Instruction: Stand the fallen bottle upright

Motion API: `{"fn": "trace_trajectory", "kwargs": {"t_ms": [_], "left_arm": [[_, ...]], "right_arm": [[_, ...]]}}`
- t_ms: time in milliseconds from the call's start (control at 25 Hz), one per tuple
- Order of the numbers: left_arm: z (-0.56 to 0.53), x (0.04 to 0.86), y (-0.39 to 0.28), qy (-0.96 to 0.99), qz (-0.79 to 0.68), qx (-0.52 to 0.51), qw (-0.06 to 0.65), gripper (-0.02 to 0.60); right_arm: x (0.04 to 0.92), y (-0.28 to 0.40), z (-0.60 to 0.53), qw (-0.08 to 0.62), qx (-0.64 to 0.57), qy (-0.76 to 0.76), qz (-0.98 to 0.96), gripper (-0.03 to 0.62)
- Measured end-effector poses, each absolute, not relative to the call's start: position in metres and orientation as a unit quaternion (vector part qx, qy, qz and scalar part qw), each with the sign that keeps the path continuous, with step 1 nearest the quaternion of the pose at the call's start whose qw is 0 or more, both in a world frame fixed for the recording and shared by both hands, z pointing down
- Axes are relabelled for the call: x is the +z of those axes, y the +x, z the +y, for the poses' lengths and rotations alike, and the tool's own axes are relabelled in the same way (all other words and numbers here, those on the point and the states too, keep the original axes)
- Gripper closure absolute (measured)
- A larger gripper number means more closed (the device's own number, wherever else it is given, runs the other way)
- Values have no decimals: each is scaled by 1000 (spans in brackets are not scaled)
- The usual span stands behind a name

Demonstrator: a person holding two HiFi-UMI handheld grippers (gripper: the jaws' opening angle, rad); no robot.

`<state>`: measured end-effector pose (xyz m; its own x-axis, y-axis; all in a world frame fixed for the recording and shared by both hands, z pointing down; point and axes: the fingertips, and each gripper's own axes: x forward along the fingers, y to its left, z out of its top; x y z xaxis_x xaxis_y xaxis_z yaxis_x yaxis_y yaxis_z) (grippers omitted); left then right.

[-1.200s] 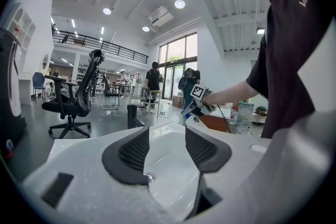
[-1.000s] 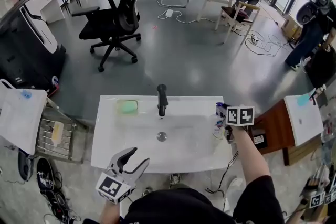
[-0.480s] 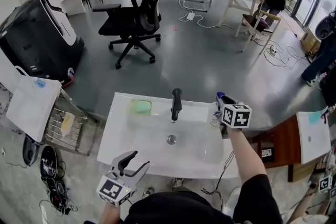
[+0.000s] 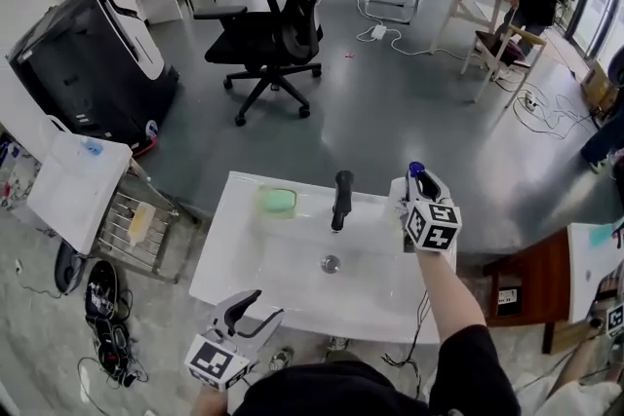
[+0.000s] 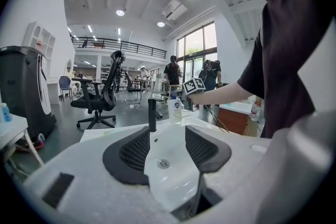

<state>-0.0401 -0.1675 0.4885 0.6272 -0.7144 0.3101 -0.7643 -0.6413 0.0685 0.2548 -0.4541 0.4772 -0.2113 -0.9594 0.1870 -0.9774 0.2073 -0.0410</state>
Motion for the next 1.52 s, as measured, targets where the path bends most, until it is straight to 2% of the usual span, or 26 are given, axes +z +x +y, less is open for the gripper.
{"fn": "trace_trajectory", "kwargs": {"t_ms": [240, 640, 1160, 1440, 1520], "left_arm": [[-167, 490, -38, 895, -417, 127, 95, 364], [-161, 496, -34, 896, -401, 156, 108, 364], [-159, 501, -37, 904, -382, 159, 107, 364], [-157, 502, -47, 904, -381, 157, 111, 364], [-157, 502, -47, 905, -380, 154, 112, 364]], "right_arm": [[485, 245, -453, 30, 58, 631, -773, 517], [489, 231, -429, 23, -1, 632, -774, 513], [492, 229, -415, 86, -51, 638, -763, 496], [493, 230, -416, 82, -34, 638, -765, 499], [493, 231, -417, 81, -26, 640, -763, 478]]}}
